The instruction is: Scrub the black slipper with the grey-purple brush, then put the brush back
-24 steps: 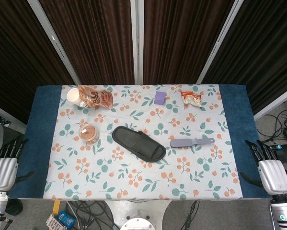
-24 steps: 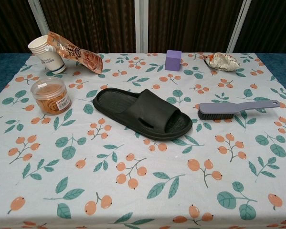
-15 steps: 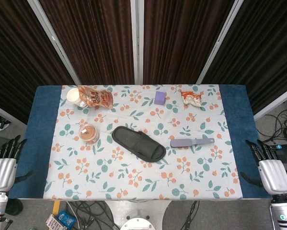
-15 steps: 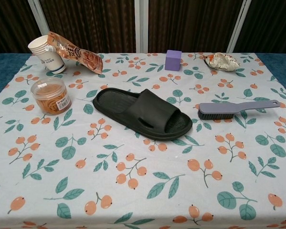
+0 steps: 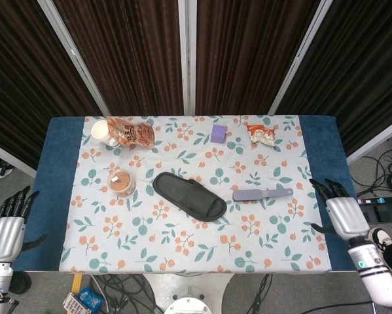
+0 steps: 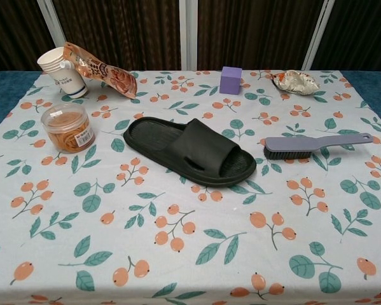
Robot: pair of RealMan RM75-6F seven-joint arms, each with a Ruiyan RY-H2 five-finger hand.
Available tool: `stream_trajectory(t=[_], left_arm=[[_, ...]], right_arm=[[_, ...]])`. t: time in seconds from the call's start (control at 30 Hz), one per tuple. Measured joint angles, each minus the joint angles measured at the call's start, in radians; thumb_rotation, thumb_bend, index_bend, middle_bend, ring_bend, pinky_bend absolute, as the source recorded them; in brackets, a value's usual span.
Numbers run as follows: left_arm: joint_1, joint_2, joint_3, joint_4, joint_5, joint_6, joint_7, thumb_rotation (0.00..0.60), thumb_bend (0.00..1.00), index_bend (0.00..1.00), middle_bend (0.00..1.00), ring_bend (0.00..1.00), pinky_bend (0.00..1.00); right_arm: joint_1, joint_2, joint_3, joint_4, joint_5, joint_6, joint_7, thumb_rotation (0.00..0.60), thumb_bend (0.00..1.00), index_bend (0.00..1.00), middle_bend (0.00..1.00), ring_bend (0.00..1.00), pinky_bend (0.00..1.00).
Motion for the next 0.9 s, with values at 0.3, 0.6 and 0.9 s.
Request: stream_trajectory(t=[0.3, 0.6, 0.9], left_arm=[[-0.009, -0.005, -0.003, 0.01, -0.027, -0.035, -0.011, 0.6, 0.13, 0.14, 0.1, 0.07, 0.12], [-0.018, -0.01, -0.008, 0.024, -0.036, -0.051, -0.019, 0.6, 0.13, 0.14, 0.1, 0.07, 0.12], [-0.018, -0.014, -0.007, 0.037, -0.045, -0.058, -0.026, 0.6, 0.13, 0.14, 0.1, 0.07, 0.12]], right_arm=[[0.224, -0.157, 0.054, 0.192, 0.228, -0.327, -0.118, 0.6, 0.0, 0.22, 0.27, 0.12, 0.14], [0.354, -0.288, 0.065, 0.355, 0.337, -0.462, -0.174, 0.6, 0.0, 0.41, 0.42, 0.26, 0.22], [0.399, -0.328, 0.038, 0.409, 0.395, -0.531, -0.184, 0.6, 0.01, 0.46, 0.47, 0.32, 0.28]])
